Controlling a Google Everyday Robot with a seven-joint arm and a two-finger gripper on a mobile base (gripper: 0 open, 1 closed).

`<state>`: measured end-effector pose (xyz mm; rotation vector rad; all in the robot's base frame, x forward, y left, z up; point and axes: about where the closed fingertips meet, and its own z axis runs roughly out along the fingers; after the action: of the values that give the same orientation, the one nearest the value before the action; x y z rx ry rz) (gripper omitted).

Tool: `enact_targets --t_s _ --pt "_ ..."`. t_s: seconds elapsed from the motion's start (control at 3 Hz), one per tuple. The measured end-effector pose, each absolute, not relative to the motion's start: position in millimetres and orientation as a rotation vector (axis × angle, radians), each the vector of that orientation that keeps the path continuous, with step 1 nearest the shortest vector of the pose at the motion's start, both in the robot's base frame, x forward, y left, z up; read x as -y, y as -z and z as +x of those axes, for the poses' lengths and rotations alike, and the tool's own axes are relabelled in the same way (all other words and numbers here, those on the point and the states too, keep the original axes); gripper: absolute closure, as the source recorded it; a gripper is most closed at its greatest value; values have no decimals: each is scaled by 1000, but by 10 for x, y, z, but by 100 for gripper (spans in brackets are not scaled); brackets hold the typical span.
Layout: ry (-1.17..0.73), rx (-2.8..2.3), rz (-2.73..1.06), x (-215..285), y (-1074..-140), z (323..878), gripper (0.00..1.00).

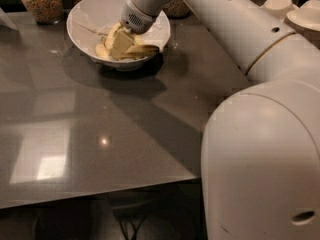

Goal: Pick banana from white bowl

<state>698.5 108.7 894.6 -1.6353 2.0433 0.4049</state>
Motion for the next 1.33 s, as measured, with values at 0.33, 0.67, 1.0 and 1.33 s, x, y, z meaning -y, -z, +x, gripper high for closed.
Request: enact_targets --t_s 0.33,0.67,1.0,1.33 --pt "-338 -2091 -1635 -955 -8839 7032 38" --pt "-278 -2124 -1617 -811 -8808 7105 36" --pt "-228 -2138 -1593 -700 -8829 7197 45" --pt "-203 -2131 -1586 -671 -8871 7221 64"
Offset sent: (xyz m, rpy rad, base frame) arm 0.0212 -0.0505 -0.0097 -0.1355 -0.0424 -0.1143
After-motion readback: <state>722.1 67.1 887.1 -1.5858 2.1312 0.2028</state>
